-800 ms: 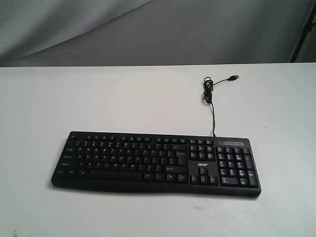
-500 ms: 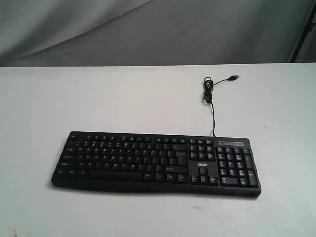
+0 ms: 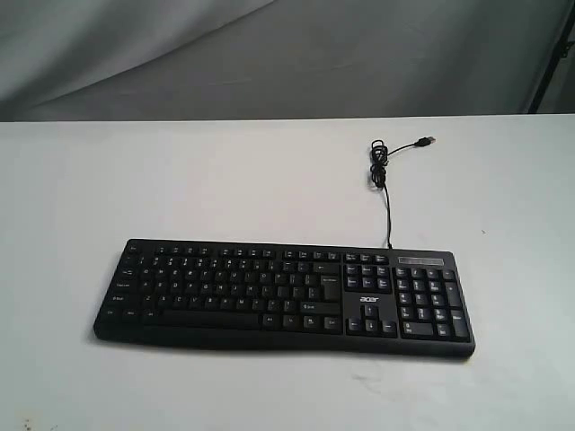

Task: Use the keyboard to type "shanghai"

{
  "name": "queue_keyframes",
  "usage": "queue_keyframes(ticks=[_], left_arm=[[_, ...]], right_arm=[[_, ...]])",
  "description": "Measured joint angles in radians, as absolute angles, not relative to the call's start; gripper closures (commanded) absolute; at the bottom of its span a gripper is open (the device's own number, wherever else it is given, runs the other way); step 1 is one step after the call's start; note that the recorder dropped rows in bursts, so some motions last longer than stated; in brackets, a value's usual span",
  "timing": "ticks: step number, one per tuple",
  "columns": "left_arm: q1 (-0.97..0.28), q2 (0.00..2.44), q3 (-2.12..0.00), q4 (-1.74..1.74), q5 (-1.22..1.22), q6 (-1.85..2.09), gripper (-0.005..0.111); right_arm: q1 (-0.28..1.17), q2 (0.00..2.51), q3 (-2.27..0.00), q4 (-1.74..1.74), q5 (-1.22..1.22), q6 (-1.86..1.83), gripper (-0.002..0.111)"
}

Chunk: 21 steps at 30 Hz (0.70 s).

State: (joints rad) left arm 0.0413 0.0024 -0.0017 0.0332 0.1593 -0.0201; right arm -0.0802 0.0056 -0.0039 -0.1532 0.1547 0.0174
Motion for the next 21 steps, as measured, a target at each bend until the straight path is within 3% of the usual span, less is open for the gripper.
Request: queue_keyframes(ticks=[3,7,10,12,21], left_arm=[[0.041,0.002,-0.002,0.033,0.159,-0.020,0.107],[0.041,0.002,-0.002,0.033,0.159,-0.020,0.107],[0.041,0.002,-0.002,0.033,0.159,-0.020,0.107],[0.041,0.002,-0.002,0.033,0.159,-0.020,0.107],[0.041,0.002,-0.002,0.033,0.159,-0.020,0.107]], right_arm=[[-0.080,0.006,-0.004,-0.126,0.034,0.031,0.108],[-0.080,0.004,-0.003,0.041,-0.375,0.092,0.108],[-0.080,0.003,-0.006,0.121,-0.730,0.377,0.108],[-0.080,0.020,-0.097,0.047,-0.702,0.478,0.108],[-0.080,0.632,-0.884,-0.778,-0.231,0.631,0.108]])
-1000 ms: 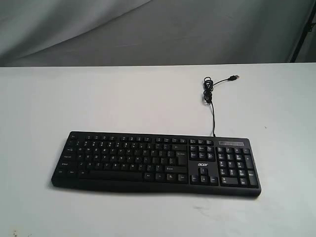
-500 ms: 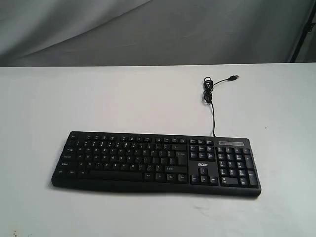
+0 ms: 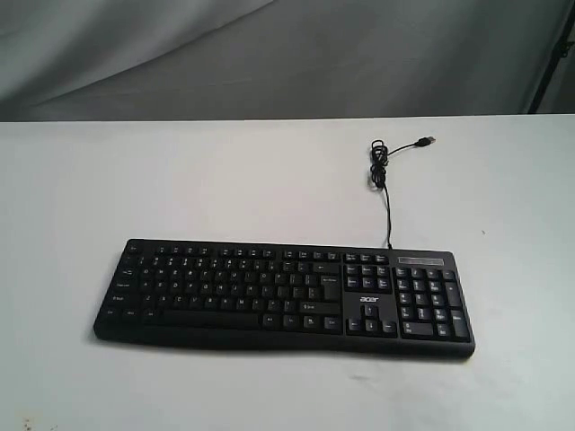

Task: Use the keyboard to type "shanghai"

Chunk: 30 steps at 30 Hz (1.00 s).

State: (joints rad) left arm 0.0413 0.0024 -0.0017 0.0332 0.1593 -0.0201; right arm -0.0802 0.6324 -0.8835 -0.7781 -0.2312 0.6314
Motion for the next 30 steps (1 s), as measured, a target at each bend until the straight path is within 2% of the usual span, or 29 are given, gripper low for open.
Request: queue_keyframes(ticks=[4,7,9,13,17,24,30], left_arm=[[0.041,0.002,-0.002,0.033,0.159,-0.020,0.107],[0.041,0.002,-0.002,0.033,0.159,-0.020,0.107],[0.041,0.002,-0.002,0.033,0.159,-0.020,0.107],[0.041,0.002,-0.002,0.033,0.159,-0.020,0.107],[0.041,0.002,-0.002,0.033,0.159,-0.020,0.107],[0.041,0.002,-0.002,0.033,0.159,-0.020,0.107],[0.041,0.002,-0.002,0.033,0.159,-0.020,0.107]], right_arm=[[-0.080,0.881,-1.166,-1.202,0.120,0.575,0.108],[-0.080,1.043,-1.344,-1.156,0.435,0.532,0.108],[-0.082,1.134,-1.460,-0.939,0.574,0.369,0.108],[-0.082,1.318,-1.652,-0.145,0.830,-0.328,0.108],[-0.068,1.497,-1.696,0.400,1.067,-0.746,0.108],[0.119,1.700,-1.705,0.508,1.120,-0.867,0.108],[0.431,1.865,-1.705,0.507,0.964,-0.853,0.108]])
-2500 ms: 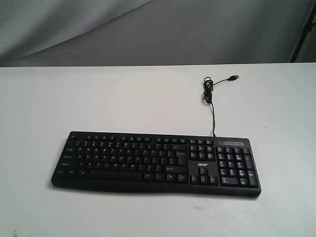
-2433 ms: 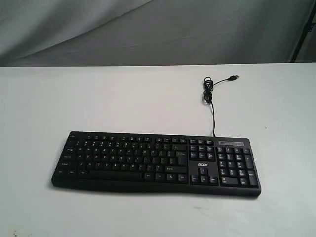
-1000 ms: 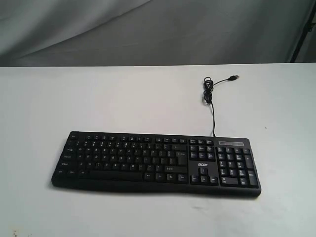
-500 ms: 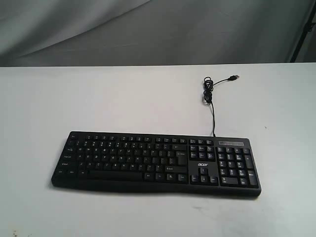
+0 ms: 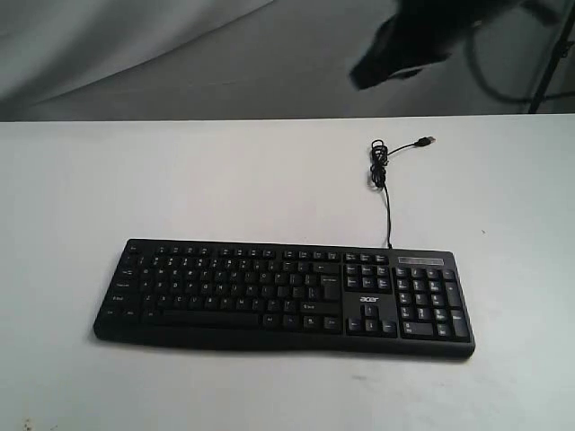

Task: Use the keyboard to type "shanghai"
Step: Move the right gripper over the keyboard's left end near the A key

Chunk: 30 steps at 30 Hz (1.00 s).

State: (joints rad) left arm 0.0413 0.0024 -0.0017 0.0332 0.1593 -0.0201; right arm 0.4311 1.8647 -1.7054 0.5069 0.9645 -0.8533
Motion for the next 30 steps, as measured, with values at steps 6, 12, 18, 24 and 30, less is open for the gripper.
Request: queue_keyframes(ticks=[6,12,18,24,30], left_arm=[[0.041,0.002,-0.002,0.033,0.159,-0.020,0.107],[0.041,0.002,-0.002,0.033,0.159,-0.020,0.107],[0.041,0.002,-0.002,0.033,0.159,-0.020,0.107],[0.041,0.002,-0.002,0.033,0.159,-0.020,0.107],[0.041,0.002,-0.002,0.033,0.159,-0.020,0.107]], right_arm=[[0.724,2.058,-1.719,0.472,0.803,-0.872,0.108],[0.886,2.265,-1.919,0.415,0.877,-0.807,0.108],[0.927,2.366,-2.076,0.382,0.879,-0.749,0.108],[0.939,2.407,-2.088,0.378,0.879,-0.741,0.108],[0.940,2.444,-2.088,0.368,0.883,-0.738,0.108]])
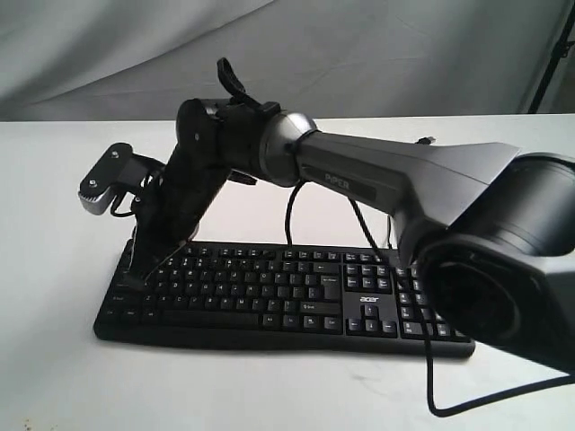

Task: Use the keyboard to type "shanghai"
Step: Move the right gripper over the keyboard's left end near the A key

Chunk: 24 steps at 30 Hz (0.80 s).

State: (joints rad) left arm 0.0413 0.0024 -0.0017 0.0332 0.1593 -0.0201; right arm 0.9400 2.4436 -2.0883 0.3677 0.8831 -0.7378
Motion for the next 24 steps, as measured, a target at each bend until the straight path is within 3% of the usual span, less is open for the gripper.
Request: queue_keyframes(ticks=[24], left_arm=[[0.041,0.002,-0.002,0.033,0.159,-0.020,0.107]], right_arm=[[0.957,2.452,-2.055,0.353,0.933,-0.744,0.108]])
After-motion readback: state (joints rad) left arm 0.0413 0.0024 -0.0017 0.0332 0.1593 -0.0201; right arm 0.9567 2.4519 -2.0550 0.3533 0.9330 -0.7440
